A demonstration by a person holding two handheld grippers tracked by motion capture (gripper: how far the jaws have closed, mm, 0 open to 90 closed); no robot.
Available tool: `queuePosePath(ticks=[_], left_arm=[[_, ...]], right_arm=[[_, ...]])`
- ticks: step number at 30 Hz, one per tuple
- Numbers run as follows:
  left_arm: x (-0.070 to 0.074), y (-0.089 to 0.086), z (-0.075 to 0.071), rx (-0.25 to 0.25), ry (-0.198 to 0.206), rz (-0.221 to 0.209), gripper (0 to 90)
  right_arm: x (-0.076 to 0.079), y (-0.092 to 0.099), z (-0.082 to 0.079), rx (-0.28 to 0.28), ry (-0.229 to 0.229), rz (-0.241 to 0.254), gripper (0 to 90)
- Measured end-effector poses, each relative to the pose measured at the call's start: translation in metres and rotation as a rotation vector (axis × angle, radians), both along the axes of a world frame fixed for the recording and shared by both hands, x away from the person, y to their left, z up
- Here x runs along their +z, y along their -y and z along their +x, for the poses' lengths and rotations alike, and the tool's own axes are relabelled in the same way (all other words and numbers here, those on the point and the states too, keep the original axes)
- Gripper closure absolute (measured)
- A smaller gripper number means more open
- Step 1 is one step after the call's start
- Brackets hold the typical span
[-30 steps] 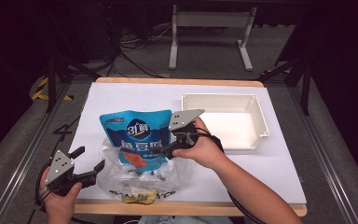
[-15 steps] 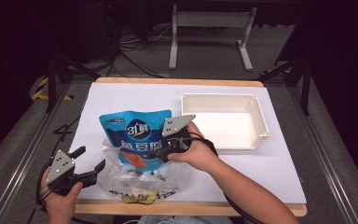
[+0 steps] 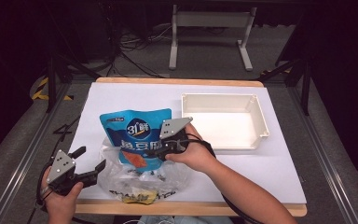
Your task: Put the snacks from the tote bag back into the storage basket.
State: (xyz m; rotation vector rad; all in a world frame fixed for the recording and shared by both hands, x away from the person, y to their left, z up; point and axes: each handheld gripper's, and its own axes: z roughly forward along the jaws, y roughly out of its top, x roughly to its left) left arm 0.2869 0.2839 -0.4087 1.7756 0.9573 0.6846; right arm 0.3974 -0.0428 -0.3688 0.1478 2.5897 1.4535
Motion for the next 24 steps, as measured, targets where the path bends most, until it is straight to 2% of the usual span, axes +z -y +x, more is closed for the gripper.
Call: queuePosePath(ticks=[3, 15, 20, 24], left_arm=[[0.0, 0.0, 0.0, 0.001, 0.001, 0.0, 17.8], [0.0, 0.0, 0.0, 0.003, 0.001, -0.002, 17.8], [0.0, -0.001, 0.0, 0.004, 0.001, -0.003, 17.8], [0.0, -0.001, 0.0, 0.001, 0.002, 0.0, 17.8]], right_arm=[[0.001, 0.0, -0.001, 0.007, 0.016, -0.006, 52.8], [0.003, -0.001, 0.001, 0.015, 0.018, -0.006, 57.2], [0.007, -0.001, -0.001, 0.012, 0.038, -0.013, 57.5], [0.018, 0.0, -0.002, 0.01, 0.051, 0.003, 57.5]])
